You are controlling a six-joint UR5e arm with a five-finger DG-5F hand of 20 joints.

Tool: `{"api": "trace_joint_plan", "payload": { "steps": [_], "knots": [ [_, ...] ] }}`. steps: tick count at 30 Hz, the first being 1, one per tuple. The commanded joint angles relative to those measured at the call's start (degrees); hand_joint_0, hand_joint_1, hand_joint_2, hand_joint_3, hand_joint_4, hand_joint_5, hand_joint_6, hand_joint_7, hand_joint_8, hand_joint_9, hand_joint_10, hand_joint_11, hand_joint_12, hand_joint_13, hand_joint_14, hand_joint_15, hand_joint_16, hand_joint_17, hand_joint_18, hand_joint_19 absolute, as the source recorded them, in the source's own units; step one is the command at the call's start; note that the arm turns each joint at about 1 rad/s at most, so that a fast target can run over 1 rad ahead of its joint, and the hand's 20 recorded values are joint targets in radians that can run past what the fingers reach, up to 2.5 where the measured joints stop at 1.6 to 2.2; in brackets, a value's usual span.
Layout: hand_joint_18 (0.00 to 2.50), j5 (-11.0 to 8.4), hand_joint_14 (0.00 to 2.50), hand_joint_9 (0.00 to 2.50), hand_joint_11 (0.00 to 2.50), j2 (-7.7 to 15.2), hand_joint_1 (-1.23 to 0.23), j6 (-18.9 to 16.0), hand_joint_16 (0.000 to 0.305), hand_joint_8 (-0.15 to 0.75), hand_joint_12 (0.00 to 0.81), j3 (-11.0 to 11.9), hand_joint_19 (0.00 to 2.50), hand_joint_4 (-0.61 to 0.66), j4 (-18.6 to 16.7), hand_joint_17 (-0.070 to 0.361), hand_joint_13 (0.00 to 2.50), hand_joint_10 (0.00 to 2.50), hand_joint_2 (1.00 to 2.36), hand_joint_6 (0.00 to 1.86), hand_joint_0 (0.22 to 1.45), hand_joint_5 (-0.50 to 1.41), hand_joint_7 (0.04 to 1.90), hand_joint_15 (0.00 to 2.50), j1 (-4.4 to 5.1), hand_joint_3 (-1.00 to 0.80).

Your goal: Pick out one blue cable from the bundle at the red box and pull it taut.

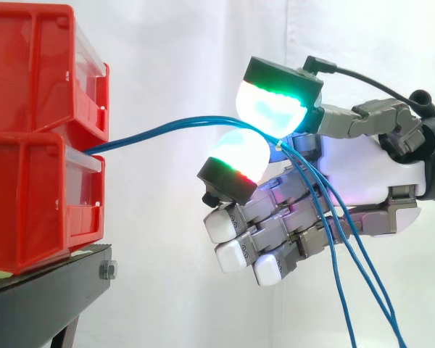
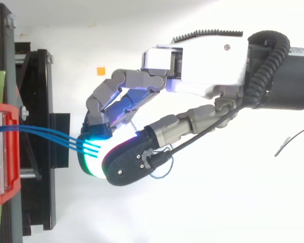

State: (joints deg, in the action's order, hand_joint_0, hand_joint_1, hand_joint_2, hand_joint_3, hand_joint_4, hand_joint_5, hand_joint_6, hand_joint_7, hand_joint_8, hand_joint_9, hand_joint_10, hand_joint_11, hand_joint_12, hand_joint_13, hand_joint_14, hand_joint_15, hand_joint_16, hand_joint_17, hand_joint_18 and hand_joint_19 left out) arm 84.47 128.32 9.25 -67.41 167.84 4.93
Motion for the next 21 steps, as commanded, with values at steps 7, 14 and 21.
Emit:
{"api": "trace_joint_plan", "payload": {
  "steps": [7, 14, 21],
  "knots": [
    [0.67, 0.26, 0.01, 0.85, 0.40, 0.0, -0.78, 0.2, 0.047, 0.277, 0.326, 0.0, 0.46, -0.03, -0.2, 0.105, 0.72, 0.01, 1.02, 0.92, 0.67, -0.18, 1.12, 0.26, 0.00, -0.25],
    [0.69, 0.26, 0.01, 0.86, 0.41, 0.0, -0.81, 0.2, 0.046, 0.274, 0.324, 0.0, 0.46, -0.07, -0.1, 0.105, 0.74, 0.02, 1.02, 0.94, 0.72, -0.19, 1.09, 0.27, 0.00, -0.35],
    [0.72, 0.26, 0.01, 0.89, 0.42, 0.0, -0.85, 0.2, 0.046, 0.267, 0.316, 0.0, 0.45, -0.09, 0.0, 0.102, 0.77, 0.02, 1.00, 0.94, 0.75, -0.19, 1.07, 0.28, -0.18, -0.49]
  ]
}}
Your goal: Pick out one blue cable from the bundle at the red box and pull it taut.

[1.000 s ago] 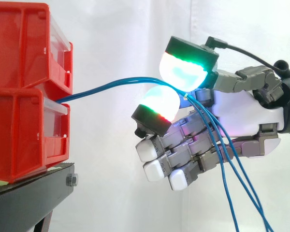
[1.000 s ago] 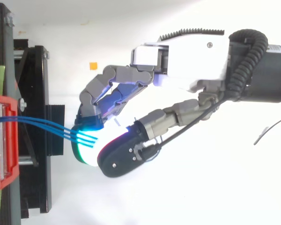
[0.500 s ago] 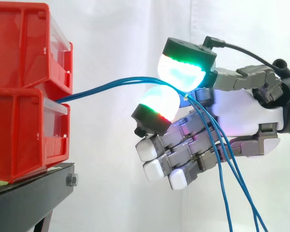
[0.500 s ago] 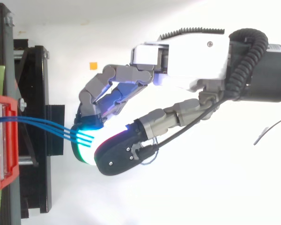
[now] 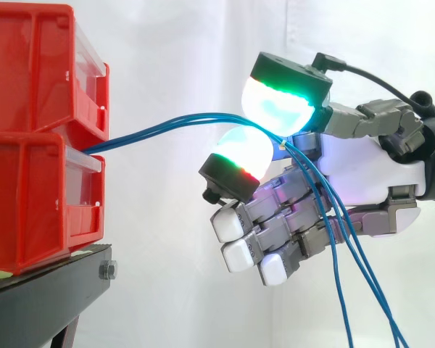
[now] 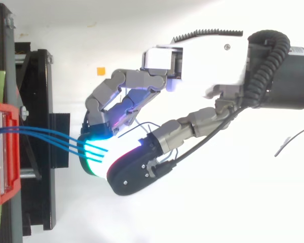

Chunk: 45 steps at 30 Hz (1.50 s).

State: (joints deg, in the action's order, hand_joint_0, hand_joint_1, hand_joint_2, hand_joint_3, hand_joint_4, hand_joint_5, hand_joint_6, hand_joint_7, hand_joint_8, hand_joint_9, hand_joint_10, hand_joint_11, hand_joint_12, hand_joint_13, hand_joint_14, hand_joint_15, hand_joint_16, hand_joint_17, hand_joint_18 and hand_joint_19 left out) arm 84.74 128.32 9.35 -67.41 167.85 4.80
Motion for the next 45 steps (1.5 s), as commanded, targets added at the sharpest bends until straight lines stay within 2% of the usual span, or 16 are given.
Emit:
{"api": "trace_joint_plan", "payload": {
  "steps": [1, 11, 15, 24, 28, 30, 38, 39, 45],
  "knots": [
    [0.72, 0.08, 0.01, 0.89, 0.42, 0.0, -0.85, 0.1, 0.045, 0.266, 0.318, 0.0, 0.45, -0.10, 0.0, 0.102, 0.77, 0.01, 1.00, 0.94, 0.75, -0.19, 1.07, 0.29, -0.06, -0.50],
    [0.74, 0.08, 0.01, 0.90, 0.43, 0.0, -0.88, 0.1, 0.045, 0.256, 0.314, 0.0, 0.46, -0.08, -0.1, 0.101, 0.79, 0.02, 1.00, 0.94, 0.73, -0.18, 1.06, 0.30, -0.41, -0.50],
    [0.74, 0.16, 0.01, 0.91, 0.44, 0.0, -0.87, 0.1, 0.045, 0.259, 0.318, 0.0, 0.47, 0.01, -0.1, 0.101, 0.79, 0.02, 1.00, 0.93, 0.66, -0.18, 1.04, 0.31, -0.50, -0.50],
    [0.74, 0.16, 0.01, 0.95, 0.43, 0.1, -0.60, 0.1, 0.048, 0.281, 0.340, 0.0, 0.51, 0.09, -0.1, 0.107, 0.80, 0.02, 1.00, 0.92, 0.54, -0.16, 1.01, 0.31, -0.50, -0.50],
    [0.72, 0.16, 0.01, 0.97, 0.44, 0.0, -0.48, 0.1, 0.047, 0.282, 0.340, 0.0, 0.53, 0.07, -0.2, 0.105, 0.80, 0.02, 1.00, 0.90, 0.56, -0.16, 1.05, 0.32, -0.50, -0.50],
    [0.72, 0.16, 0.01, 0.98, 0.44, 0.0, -0.46, 0.1, 0.046, 0.282, 0.336, 0.0, 0.55, 0.06, -0.2, 0.104, 0.80, 0.02, 1.00, 0.90, 0.59, -0.15, 1.06, 0.33, -0.58, -0.50],
    [0.73, 0.16, 0.01, 0.97, 0.45, 0.0, -0.67, 0.1, 0.046, 0.291, 0.340, 0.0, 0.54, 0.07, -0.1, 0.105, 0.81, 0.02, 1.02, 0.92, 0.62, -0.15, 1.08, 0.33, -0.50, -0.33],
    [0.74, 0.16, 0.01, 0.96, 0.45, 0.0, -0.75, 0.1, 0.047, 0.290, 0.337, 0.0, 0.52, 0.05, -0.1, 0.105, 0.80, 0.02, 1.02, 0.92, 0.65, -0.16, 1.10, 0.33, -0.50, -0.32],
    [0.74, 0.16, 0.01, 0.95, 0.46, 0.0, -0.83, 0.1, 0.046, 0.278, 0.327, 0.0, 0.50, -0.01, -0.1, 0.104, 0.81, 0.02, 1.02, 0.92, 0.69, -0.16, 1.15, 0.32, -0.50, -0.33]
  ]
}}
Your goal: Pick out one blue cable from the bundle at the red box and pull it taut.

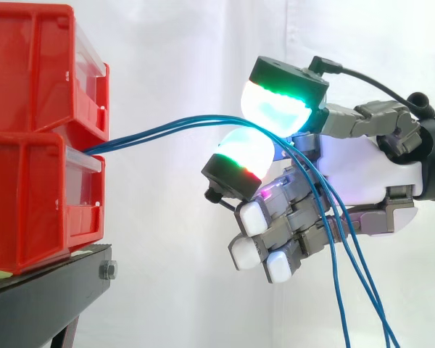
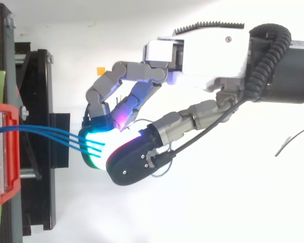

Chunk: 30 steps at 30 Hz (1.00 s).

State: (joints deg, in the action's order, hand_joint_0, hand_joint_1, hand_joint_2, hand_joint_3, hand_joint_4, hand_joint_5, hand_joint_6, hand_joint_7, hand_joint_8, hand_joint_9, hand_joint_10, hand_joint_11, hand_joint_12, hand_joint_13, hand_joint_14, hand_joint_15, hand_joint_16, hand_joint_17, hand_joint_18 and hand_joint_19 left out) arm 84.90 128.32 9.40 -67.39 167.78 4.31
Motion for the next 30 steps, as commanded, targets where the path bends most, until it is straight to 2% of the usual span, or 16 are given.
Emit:
{"api": "trace_joint_plan", "payload": {
  "steps": [1, 8, 13, 25, 30],
  "knots": [
    [0.74, 0.00, 0.01, 0.95, 0.46, 0.0, -0.83, 0.0, 0.046, 0.275, 0.324, 0.0, 0.50, -0.02, 0.0, 0.104, 0.81, 0.02, 1.02, 0.92, 0.70, -0.16, 1.17, 0.33, 0.00, -0.33],
    [0.77, 0.00, 0.01, 0.97, 0.47, 0.0, -0.89, 0.0, 0.045, 0.262, 0.319, 0.0, 0.49, -0.08, 0.0, 0.101, 0.84, 0.02, 1.01, 0.94, 0.75, -0.16, 1.18, 0.34, 0.00, -0.38],
    [0.78, 0.09, 0.01, 1.04, 0.50, 0.0, -0.92, 0.0, 0.043, 0.247, 0.316, 0.1, 0.49, -0.07, 0.0, 0.098, 0.89, 0.02, 1.00, 0.94, 0.74, -0.16, 1.19, 0.37, -0.09, -0.50],
    [0.79, 0.09, 0.02, 1.08, 0.53, 0.0, -0.93, 0.0, 0.042, 0.249, 0.314, 0.1, 0.50, -0.04, -0.3, 0.095, 0.91, 0.02, 1.00, 0.93, 0.70, -0.15, 1.19, 0.38, -0.17, -0.50],
    [0.80, 0.09, 0.02, 1.10, 0.53, 0.0, -0.87, 0.0, 0.042, 0.256, 0.314, 0.1, 0.52, -0.03, -0.3, 0.095, 0.92, 0.02, 1.00, 0.93, 0.68, -0.14, 1.21, 0.39, -0.17, -0.50]
  ]
}}
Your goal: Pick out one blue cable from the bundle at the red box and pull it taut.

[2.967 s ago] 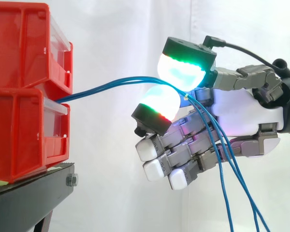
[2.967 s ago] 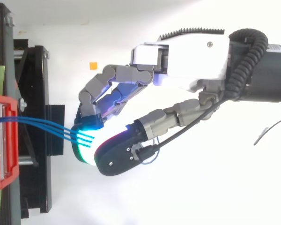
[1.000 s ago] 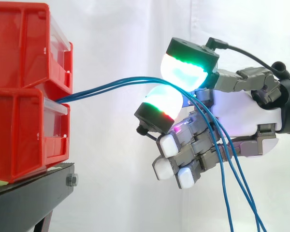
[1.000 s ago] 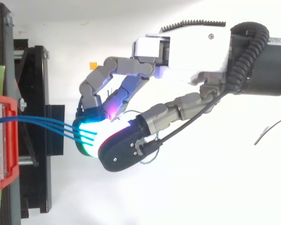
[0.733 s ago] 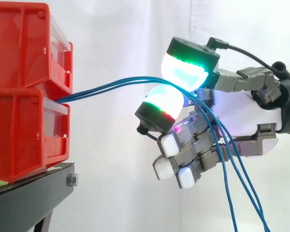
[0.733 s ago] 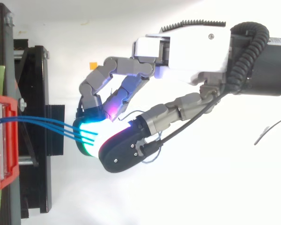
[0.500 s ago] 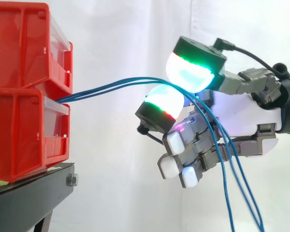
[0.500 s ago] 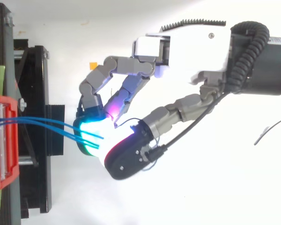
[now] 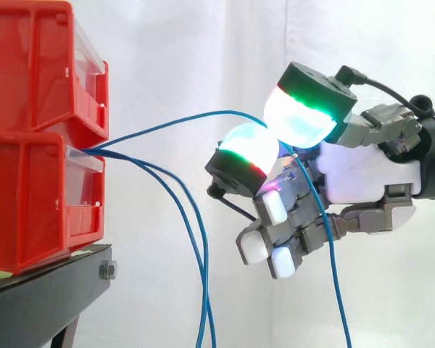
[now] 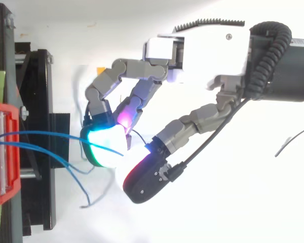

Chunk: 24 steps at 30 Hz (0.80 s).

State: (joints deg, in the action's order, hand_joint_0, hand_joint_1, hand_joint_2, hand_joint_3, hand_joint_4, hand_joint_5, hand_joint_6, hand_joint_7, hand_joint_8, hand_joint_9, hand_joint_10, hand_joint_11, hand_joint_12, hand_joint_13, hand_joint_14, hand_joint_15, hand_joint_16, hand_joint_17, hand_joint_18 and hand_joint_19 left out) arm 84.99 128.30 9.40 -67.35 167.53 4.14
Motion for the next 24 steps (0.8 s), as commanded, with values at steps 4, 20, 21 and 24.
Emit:
{"api": "trace_joint_plan", "payload": {
  "steps": [4, 20, 21, 24],
  "knots": [
    [0.80, 0.00, 0.02, 1.12, 0.53, 0.0, -0.84, 0.0, 0.043, 0.258, 0.322, 0.0, 0.52, -0.02, 0.0, 0.096, 0.92, 0.02, 1.00, 0.93, 0.66, -0.14, 1.18, 0.39, -0.01, -0.50],
    [0.80, 0.00, 0.02, 1.09, 0.51, 0.0, -0.61, 0.0, 0.050, 0.291, 0.352, 0.0, 0.55, 0.10, 0.3, 0.112, 0.91, 0.02, 1.00, 0.87, 0.51, -0.14, 1.00, 0.41, -0.01, -0.50],
    [0.79, 0.00, 0.02, 1.09, 0.52, 0.0, -0.58, 0.0, 0.048, 0.281, 0.349, 0.0, 0.56, 0.09, 0.3, 0.108, 0.91, 0.02, 1.00, 0.87, 0.53, -0.14, 0.99, 0.41, -0.01, -0.50],
    [0.77, 0.00, 0.02, 1.09, 0.51, 0.0, -0.52, 0.0, 0.046, 0.273, 0.338, -0.1, 0.57, 0.06, 0.3, 0.103, 0.90, 0.02, 1.00, 0.86, 0.58, -0.14, 1.04, 0.41, -0.01, -0.50]
  ]
}}
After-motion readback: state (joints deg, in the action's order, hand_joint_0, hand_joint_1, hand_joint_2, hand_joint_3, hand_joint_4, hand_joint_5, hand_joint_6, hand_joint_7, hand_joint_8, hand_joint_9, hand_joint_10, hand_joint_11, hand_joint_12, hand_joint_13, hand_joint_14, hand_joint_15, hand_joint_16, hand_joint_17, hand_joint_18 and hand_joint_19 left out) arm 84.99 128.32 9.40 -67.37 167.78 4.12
